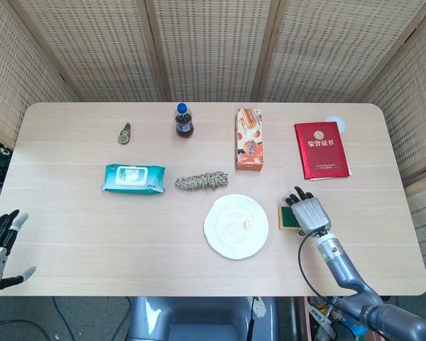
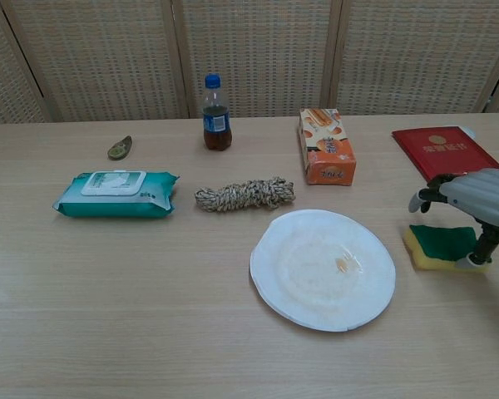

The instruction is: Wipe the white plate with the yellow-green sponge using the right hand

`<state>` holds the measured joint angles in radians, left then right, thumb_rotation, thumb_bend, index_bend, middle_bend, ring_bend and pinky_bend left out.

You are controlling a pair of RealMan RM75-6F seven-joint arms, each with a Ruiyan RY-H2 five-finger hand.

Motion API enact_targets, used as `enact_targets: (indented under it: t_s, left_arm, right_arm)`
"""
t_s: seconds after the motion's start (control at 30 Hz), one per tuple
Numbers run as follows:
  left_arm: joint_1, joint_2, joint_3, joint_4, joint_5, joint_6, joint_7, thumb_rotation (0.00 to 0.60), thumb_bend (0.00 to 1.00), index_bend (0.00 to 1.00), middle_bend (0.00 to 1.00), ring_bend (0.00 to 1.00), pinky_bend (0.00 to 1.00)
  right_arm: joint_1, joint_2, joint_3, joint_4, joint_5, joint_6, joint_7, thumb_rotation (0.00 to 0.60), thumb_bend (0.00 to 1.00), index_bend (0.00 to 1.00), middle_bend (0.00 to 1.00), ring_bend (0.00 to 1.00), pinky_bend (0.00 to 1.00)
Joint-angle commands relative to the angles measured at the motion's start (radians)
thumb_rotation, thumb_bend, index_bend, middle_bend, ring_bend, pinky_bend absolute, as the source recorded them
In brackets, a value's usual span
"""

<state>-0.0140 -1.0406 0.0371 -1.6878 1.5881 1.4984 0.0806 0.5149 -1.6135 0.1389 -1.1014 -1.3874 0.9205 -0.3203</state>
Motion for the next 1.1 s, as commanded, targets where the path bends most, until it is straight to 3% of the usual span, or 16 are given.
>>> enact_targets:
  t_s: [0.03,0.17,0.33,0.43,0.67,0.87,1.1]
  left_arm:
    - [-0.003,0.000,-0.001,0.000,-0.005,-0.006,0.002,0.600,0.00,0.00,0.00,0.00,0.00]
    - [-0.007,0.001,-0.004,-0.003,-0.013,-0.012,0.002,0.600,0.00,0.00,0.00,0.00,0.00]
    - [-0.009,0.001,-0.006,-0.005,-0.021,-0.016,0.003,0.600,0.00,0.00,0.00,0.00,0.00]
    - [-0.012,0.001,-0.005,-0.006,-0.024,-0.021,0.006,0.600,0.00,0.00,0.00,0.00,0.00]
    - [-0.012,0.004,-0.006,-0.008,-0.027,-0.021,0.001,0.600,0.00,0.00,0.00,0.00,0.00]
    - [-0.015,0.007,-0.005,-0.010,-0.030,-0.026,-0.004,0.600,0.00,0.00,0.00,0.00,0.00]
    - [-0.020,0.012,-0.005,-0.014,-0.036,-0.033,-0.010,0.600,0.00,0.00,0.00,0.00,0.00]
  right_arm:
    - [0.007,-0.010,0.000,0.013,0.014,-0.010,-0.008,0.600,0.06,0.24,0.26,0.11,0.29]
    - [0.020,-0.031,-0.003,0.051,0.037,-0.030,-0.019,0.600,0.07,0.27,0.31,0.15,0.35]
    - [0.030,-0.050,-0.007,0.082,0.046,-0.036,-0.009,0.600,0.15,0.36,0.45,0.29,0.52]
    - [0.035,-0.055,-0.012,0.090,0.048,-0.041,-0.001,0.600,0.21,0.39,0.51,0.36,0.55]
    - [0.035,-0.053,-0.016,0.085,0.035,-0.002,0.022,0.600,0.28,0.41,0.54,0.39,0.55]
    - [0.033,0.013,0.003,-0.034,-0.001,0.073,0.108,0.600,0.30,0.42,0.54,0.39,0.55]
    - [0.059,0.132,0.033,-0.274,-0.019,0.057,0.257,0.600,0.32,0.43,0.54,0.39,0.48]
